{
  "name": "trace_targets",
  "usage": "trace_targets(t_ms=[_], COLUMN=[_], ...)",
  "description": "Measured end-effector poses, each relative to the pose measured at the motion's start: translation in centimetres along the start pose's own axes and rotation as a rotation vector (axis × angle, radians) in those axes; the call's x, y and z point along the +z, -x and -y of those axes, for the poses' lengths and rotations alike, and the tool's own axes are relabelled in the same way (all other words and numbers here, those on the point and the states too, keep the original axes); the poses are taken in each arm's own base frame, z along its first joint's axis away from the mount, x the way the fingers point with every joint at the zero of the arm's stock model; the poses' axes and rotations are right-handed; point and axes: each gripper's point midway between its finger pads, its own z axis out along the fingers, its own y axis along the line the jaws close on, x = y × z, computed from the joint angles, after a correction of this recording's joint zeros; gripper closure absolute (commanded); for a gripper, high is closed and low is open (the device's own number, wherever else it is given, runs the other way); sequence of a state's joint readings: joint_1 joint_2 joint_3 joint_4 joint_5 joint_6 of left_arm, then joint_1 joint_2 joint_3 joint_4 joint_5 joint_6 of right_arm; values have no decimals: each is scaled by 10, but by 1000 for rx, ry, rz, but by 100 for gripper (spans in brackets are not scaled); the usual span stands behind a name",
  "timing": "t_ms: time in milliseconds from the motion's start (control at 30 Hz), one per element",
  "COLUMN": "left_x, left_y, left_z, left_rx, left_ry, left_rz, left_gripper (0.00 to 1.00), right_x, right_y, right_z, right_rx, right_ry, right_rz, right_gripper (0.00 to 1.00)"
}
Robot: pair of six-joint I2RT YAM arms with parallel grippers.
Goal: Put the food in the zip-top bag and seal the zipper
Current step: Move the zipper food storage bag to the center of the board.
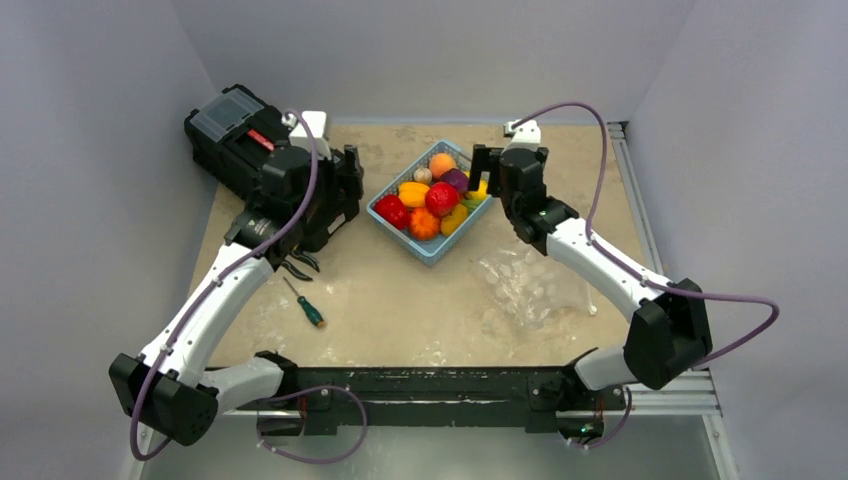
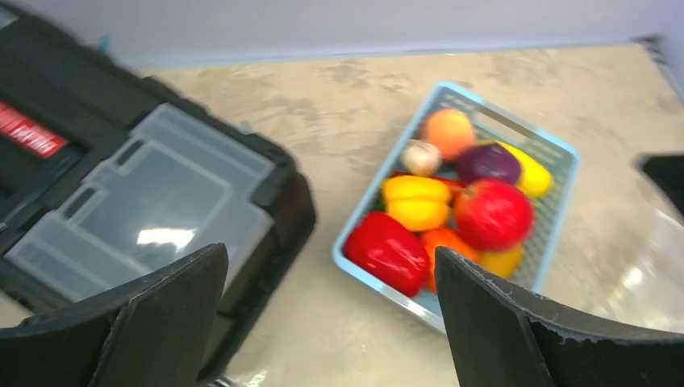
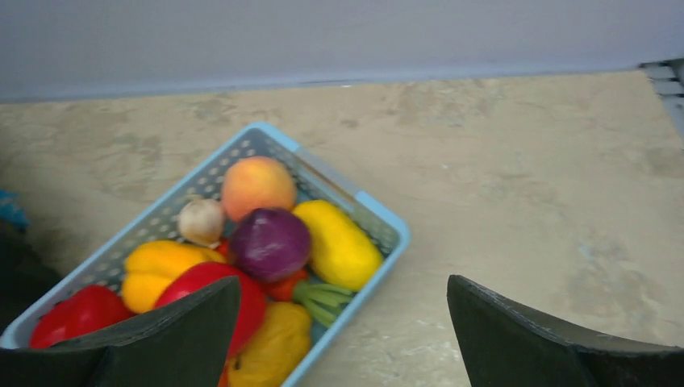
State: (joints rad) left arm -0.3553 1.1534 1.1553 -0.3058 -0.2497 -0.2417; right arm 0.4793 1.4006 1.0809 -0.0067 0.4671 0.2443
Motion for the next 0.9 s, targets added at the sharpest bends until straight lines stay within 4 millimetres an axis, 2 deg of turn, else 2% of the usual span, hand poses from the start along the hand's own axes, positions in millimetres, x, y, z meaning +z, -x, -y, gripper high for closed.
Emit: trace_targets(t_ms=[100, 200, 333, 467, 567, 767, 833, 900], left_x=[-16, -28, -34, -38, -44, -53, -52, -50], left_y=[3, 9, 13, 14, 20, 30, 28, 26], left_z=[36, 46, 53, 58, 58, 58, 58, 59], left_rx=[44, 60, 62, 62, 57, 49, 49, 50], left_ry=[-135, -187, -234, -266, -279, -285, -284, -286], left_rz=[13, 36, 46, 49, 68, 104, 99, 92], left_gripper=[0, 0, 0, 0, 0, 0, 0, 0], right_x=[-3, -5, -6, -8, -5, 14, 20, 24], right_y=[-1, -6, -6, -5, -11, -49, -60, -68], right_z=[-31, -39, -49, -66, -79, -98, -97, -84], right_rx=[7, 8, 25, 60, 85, 92, 111, 158], right_ry=[65, 84, 124, 203, 255, 300, 275, 204], right_rz=[-8, -20, -28, -30, -52, -163, -199, -229], right_gripper=[1, 1, 1, 1, 1, 1, 1, 1])
